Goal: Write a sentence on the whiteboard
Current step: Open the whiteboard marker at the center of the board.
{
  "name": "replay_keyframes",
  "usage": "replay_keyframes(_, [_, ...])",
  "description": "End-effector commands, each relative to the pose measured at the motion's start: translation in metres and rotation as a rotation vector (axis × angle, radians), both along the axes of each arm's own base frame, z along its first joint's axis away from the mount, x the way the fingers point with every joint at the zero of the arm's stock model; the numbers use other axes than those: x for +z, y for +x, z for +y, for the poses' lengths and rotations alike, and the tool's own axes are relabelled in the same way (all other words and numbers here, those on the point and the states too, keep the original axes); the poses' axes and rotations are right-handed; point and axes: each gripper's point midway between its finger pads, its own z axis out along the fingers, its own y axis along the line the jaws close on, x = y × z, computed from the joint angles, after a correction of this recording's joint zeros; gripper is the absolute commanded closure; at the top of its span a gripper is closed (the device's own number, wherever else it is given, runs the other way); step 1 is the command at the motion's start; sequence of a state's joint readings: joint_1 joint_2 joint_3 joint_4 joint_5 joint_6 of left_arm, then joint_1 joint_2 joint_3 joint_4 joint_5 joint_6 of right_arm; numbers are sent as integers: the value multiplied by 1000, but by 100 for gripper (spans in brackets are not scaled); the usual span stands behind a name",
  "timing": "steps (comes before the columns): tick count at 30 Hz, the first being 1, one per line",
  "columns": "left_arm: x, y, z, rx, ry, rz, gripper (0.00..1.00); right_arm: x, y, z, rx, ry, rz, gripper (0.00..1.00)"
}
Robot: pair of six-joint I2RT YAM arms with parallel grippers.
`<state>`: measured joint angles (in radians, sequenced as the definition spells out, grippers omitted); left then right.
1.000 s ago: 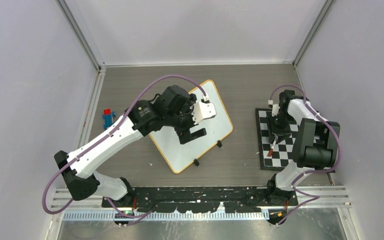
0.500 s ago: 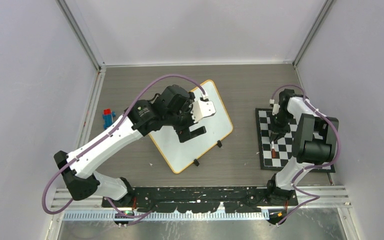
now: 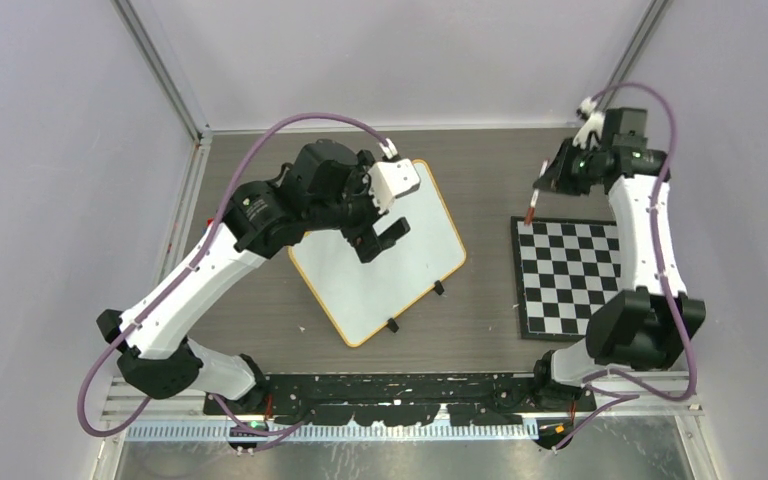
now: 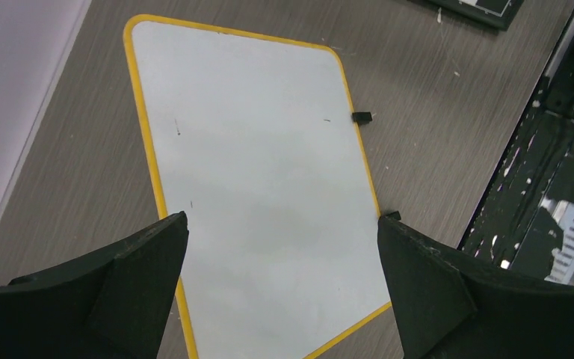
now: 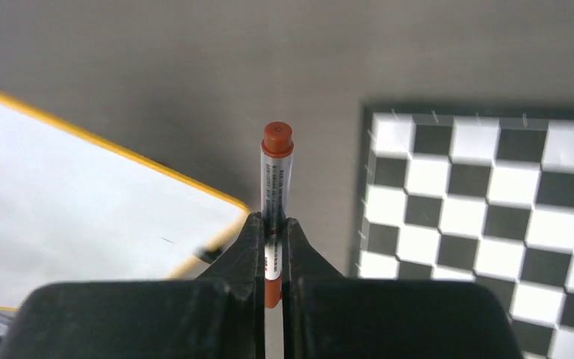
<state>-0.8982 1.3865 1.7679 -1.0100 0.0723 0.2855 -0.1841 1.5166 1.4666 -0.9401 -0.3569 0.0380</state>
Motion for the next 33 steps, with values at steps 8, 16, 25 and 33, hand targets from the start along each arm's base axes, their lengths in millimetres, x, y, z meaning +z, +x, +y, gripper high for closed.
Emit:
replay_keyframes(8, [49,-10,-48,-44,-389,210,1,205,2,119,100,496,-432,100])
replay_keyframes(16, [66,-12,-91,-119,-532,359,9,240,-26,182,242,686,-499,100])
replay_keyframes(25, [56,25,-103,9,-535,324,20,257,-49,204,305,788,-488,100])
replay_keyframes(33, [66,38,-97,59,-559,260,36,249,-58,210,326,810,-463,100])
